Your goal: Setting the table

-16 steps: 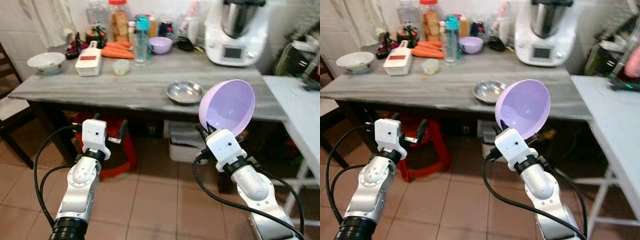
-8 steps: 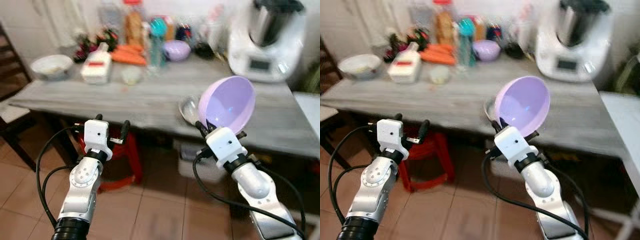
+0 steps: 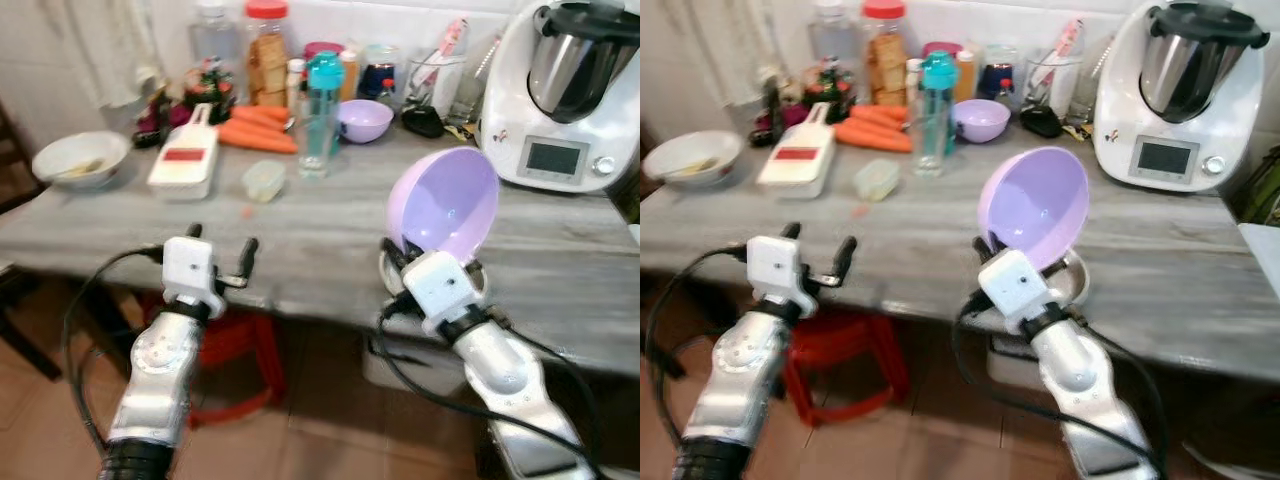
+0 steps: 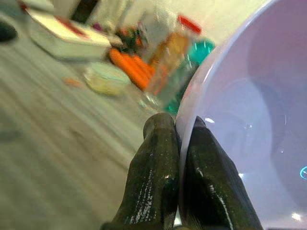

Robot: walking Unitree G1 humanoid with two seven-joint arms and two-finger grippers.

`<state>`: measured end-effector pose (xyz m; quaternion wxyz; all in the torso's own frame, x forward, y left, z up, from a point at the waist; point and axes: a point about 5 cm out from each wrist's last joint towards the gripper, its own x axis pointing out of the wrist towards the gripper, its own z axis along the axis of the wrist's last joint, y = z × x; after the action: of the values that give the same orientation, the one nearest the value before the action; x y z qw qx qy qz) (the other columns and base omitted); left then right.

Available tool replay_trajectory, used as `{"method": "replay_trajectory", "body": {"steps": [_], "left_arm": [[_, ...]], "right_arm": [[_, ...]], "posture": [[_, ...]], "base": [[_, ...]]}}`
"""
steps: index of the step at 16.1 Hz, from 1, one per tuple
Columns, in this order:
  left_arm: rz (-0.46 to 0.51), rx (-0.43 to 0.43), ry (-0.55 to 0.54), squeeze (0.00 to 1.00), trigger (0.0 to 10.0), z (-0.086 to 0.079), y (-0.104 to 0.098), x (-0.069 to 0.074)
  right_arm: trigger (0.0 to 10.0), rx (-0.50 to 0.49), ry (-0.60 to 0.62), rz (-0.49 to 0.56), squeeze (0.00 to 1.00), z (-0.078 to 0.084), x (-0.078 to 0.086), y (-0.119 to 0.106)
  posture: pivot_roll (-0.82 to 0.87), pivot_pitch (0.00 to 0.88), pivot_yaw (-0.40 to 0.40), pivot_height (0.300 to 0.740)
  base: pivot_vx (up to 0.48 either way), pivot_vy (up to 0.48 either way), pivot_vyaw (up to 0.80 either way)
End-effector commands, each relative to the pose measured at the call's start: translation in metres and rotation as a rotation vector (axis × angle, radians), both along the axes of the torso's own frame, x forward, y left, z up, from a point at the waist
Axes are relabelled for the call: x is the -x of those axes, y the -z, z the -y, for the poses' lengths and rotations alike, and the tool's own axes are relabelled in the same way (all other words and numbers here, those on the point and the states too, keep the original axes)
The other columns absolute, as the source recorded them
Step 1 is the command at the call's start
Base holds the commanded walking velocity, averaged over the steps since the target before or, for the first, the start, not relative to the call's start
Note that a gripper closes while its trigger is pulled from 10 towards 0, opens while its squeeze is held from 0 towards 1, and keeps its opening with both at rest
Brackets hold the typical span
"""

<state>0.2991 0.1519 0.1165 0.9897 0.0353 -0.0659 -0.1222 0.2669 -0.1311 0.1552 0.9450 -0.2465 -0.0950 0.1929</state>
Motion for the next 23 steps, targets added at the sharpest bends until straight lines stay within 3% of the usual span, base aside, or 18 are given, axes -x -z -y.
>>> {"method": "replay_trajectory", "body": {"steps": [1, 4, 7, 13, 14, 17, 20, 23], "left_arm": [[0.011, 0.009, -0.018, 0.00, 10.0, -0.009, -0.004, 0.001], [-0.001, -0.006, 0.118, 0.00, 10.0, -0.002, -0.003, 0.013], [-0.005, -0.054, 0.266, 0.00, 10.0, -0.001, -0.002, 0.035], [-0.009, -0.074, 0.414, 0.00, 10.0, 0.002, -0.008, 0.057], [-0.026, -0.078, 0.491, 0.00, 10.0, 0.004, -0.009, 0.061], [-0.031, -0.102, 0.514, 0.00, 10.0, 0.003, -0.009, 0.061], [-0.037, -0.102, 0.533, 0.00, 10.0, 0.007, -0.008, 0.061], [-0.048, -0.103, 0.579, 0.00, 10.0, 0.010, -0.007, 0.066]], "right_arm": [[10.0, -0.012, -0.011, 0.033, 0.00, -0.005, -0.001, -0.007], [10.0, 0.014, 0.006, -0.034, 0.00, -0.001, -0.008, -0.002], [10.0, 0.048, 0.013, -0.090, 0.00, 0.007, -0.013, 0.001], [10.0, 0.089, 0.016, -0.162, 0.00, 0.015, -0.018, 0.001], [10.0, 0.106, -0.042, -0.231, 0.00, 0.015, -0.021, -0.001], [10.0, 0.159, -0.153, -0.304, 0.00, 0.014, -0.022, -0.007], [10.0, 0.091, -0.263, -0.401, 0.00, 0.007, -0.023, -0.012], [10.0, 0.086, -0.336, -0.492, 0.00, 0.001, -0.019, -0.008]], "posture": [[-0.09, 0.000, -0.015, 0.740], [-0.08, 0.000, -0.014, 0.740], [-0.08, 0.002, -0.018, 0.740], [-0.08, 0.002, -0.027, 0.740], [-0.08, 0.002, -0.027, 0.740], [-0.08, 0.001, -0.029, 0.740], [-0.09, 0.000, -0.029, 0.740], [-0.09, 0.000, -0.032, 0.740]], "base": [[0.000, 0.000, 0.00], [0.000, 0.000, 0.00], [0.000, 0.000, 0.00], [0.000, 0.000, 0.00], [0.000, 0.000, 0.00], [0.000, 0.000, 0.00], [0.000, 0.000, 0.00], [0.000, 0.000, 0.00]]}}
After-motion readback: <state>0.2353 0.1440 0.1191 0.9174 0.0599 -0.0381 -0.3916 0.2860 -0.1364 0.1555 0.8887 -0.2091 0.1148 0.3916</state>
